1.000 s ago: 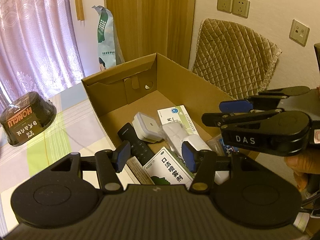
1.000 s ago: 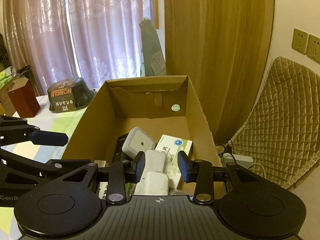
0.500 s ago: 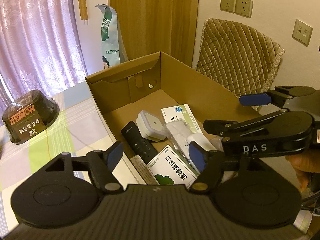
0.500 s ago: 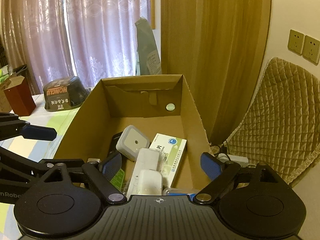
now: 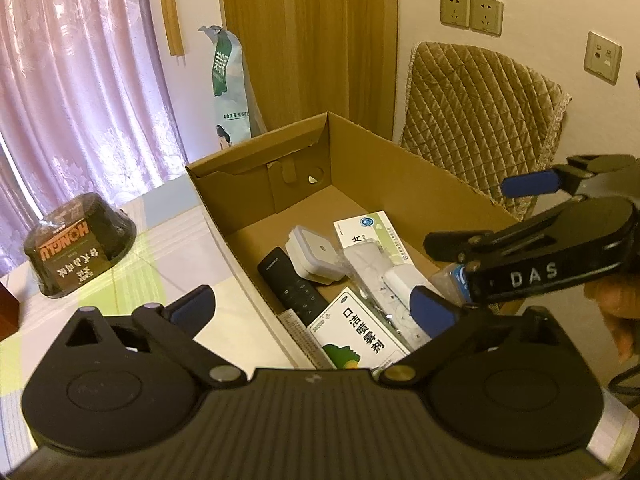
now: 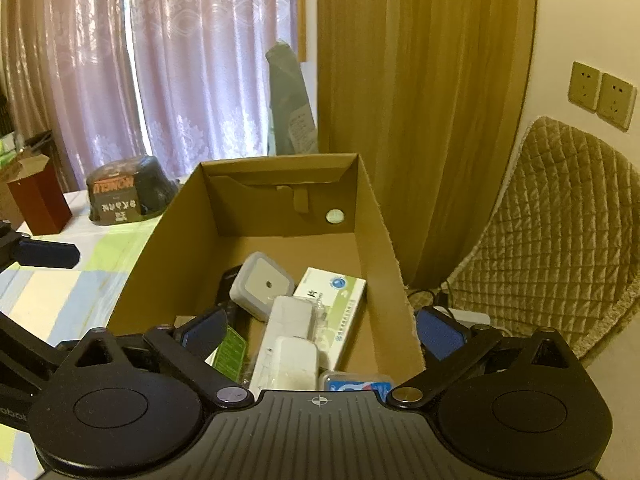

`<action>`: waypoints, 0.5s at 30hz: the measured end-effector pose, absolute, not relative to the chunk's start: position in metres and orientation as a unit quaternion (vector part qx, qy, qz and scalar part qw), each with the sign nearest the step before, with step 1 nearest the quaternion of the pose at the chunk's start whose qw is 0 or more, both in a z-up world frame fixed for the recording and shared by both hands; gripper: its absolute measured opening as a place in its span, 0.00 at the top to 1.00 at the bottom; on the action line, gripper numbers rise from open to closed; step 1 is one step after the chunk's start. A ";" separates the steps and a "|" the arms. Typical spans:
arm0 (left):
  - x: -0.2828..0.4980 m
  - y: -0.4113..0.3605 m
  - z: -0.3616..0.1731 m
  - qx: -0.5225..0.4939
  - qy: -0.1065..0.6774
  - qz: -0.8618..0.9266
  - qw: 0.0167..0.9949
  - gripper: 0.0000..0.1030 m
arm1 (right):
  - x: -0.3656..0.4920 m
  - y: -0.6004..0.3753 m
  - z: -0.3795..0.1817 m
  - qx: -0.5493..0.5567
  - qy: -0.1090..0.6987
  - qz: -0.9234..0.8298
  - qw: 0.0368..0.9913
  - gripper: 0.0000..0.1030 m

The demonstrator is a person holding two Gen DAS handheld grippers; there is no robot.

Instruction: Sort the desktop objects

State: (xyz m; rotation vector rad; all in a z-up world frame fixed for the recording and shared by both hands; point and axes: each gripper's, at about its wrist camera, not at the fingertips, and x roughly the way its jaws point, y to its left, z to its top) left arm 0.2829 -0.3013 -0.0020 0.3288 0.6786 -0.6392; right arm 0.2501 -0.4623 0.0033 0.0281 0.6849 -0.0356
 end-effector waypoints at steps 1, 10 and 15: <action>0.282 -0.301 -0.001 0.159 0.326 -0.306 0.880 0.01 | 0.249 -0.462 0.005 0.014 0.335 -0.017 0.942 0.00; 0.268 -0.293 0.009 0.154 0.326 -0.301 0.883 0.01 | 0.235 -0.459 0.021 0.020 0.334 -0.020 0.942 0.00; 0.256 -0.286 0.017 0.148 0.326 -0.295 0.886 0.01 | 0.222 -0.457 0.030 0.028 0.336 -0.024 0.941 0.00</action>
